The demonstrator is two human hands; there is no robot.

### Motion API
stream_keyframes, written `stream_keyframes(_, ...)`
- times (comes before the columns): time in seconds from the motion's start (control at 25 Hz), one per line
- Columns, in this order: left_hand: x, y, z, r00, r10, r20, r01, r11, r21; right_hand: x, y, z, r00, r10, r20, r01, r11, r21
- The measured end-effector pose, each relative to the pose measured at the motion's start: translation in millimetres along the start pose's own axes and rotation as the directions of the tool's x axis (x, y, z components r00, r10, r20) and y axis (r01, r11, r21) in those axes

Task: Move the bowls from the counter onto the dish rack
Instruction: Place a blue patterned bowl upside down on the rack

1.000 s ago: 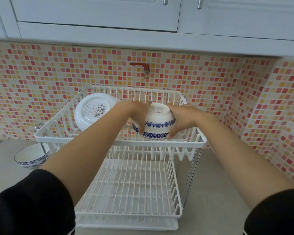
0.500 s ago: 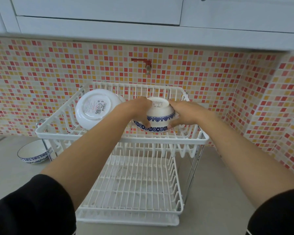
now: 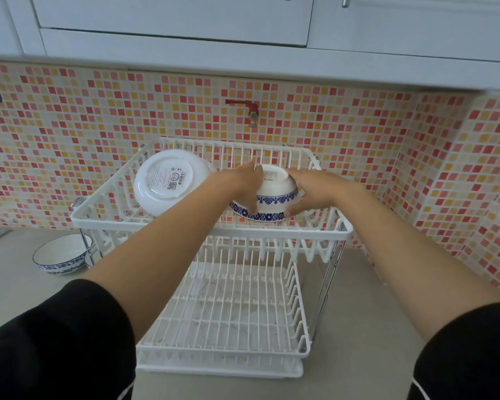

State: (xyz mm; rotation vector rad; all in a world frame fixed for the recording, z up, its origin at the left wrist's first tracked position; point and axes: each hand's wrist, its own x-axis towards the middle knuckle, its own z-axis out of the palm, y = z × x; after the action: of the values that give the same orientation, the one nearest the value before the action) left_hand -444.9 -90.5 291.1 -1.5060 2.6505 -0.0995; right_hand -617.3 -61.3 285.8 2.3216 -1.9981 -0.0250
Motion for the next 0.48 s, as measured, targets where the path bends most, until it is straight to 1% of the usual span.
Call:
stream_keyframes(0.08,-7,1,-6,0.999,0.045,-0.029,-0.045,0.999,-0.016,-2,-1,-4,0.999,0.028,0.035,-0.028,1.000,-0.001)
stream_keyframes(0.16,-14,-4,-16,0.991,0.068,-0.111,-0.075,0.996,-0.056,-2,-5,-11,0.999,0.048,0.021,-0.049,0.998,0.026)
stream_keyframes(0.28,-22,-22,-26,0.976,0.037,-0.215,-0.061,0.992,-0.108,0,-22,-21,0.999,0.043,-0.006,-0.043,0.999,0.025)
stream_keyframes(0.4,-33,-43,-31,0.967,0.025,-0.253,-0.060,0.990,-0.131,1,-46,-33,0.999,0.034,-0.029,-0.033,0.998,0.046)
stream_keyframes(0.48,-46,-56,-33,0.957,0.022,-0.289,-0.066,0.988,-0.141,-1,-66,-39,0.997,0.017,-0.076,-0.014,0.999,0.038)
